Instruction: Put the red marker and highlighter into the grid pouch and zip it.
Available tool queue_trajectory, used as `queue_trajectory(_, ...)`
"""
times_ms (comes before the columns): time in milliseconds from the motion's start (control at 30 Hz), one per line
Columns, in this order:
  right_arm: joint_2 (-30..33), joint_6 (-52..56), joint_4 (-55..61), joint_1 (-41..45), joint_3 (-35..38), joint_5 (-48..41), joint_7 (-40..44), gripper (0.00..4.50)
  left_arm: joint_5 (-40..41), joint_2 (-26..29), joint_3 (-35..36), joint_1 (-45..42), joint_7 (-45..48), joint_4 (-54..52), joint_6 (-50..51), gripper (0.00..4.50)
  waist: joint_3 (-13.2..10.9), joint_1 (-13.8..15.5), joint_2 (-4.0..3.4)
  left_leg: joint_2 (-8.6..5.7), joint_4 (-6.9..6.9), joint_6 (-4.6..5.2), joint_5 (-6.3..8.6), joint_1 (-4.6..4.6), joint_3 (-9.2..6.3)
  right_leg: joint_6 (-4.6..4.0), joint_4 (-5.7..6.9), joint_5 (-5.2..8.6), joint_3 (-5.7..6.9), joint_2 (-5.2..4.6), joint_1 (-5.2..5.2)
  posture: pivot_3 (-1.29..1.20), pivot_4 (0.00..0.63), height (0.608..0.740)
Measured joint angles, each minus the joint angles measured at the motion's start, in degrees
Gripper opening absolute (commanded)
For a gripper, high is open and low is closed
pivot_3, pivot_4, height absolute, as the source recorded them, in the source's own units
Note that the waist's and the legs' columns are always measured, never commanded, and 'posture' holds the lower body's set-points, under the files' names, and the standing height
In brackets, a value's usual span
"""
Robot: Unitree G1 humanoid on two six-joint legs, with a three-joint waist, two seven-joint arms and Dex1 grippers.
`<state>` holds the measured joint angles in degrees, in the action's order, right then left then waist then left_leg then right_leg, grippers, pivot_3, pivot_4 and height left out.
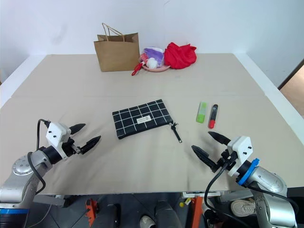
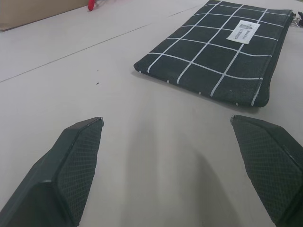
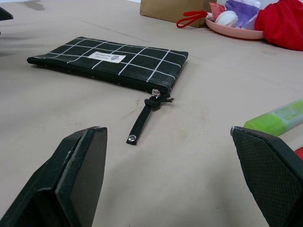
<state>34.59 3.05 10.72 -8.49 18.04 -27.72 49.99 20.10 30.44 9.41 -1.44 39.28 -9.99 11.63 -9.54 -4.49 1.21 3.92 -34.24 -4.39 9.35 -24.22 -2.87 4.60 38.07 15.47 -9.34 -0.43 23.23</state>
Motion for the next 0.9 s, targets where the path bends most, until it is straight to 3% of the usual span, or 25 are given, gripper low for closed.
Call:
queue_trajectory(600, -0.1, -0.1, -2.0, 4.0, -1.8, 1.0, -0.5, 4.50, 0.4, 1.1, -1.1, -0.5, 8.3, 0.1, -2.8, 4.45, 0.0, 0.0, 0.01, 0.00, -0.01, 0.00, 0.00, -0.01, 0.00, 0.00, 0.00, 0.00, 0.00, 0.00, -0.01, 0.00, 0.150, 0.740)
queue_trajectory(900, -3.1, 8.5, -1.6, 14.2, -6.9, 0.9, -6.2, 0.07, 0.1, 1.5, -2.8, -0.7, 11.3, 0.5, -5.4, 4.50, 0.0, -0.1, 0.01, 0.00, 0.00, 0.00, 0.00, 0.00, -0.02, -0.01, 0.02, -0.03, 0.00, 0.01, 0.01, 0.00, 0.150, 0.740)
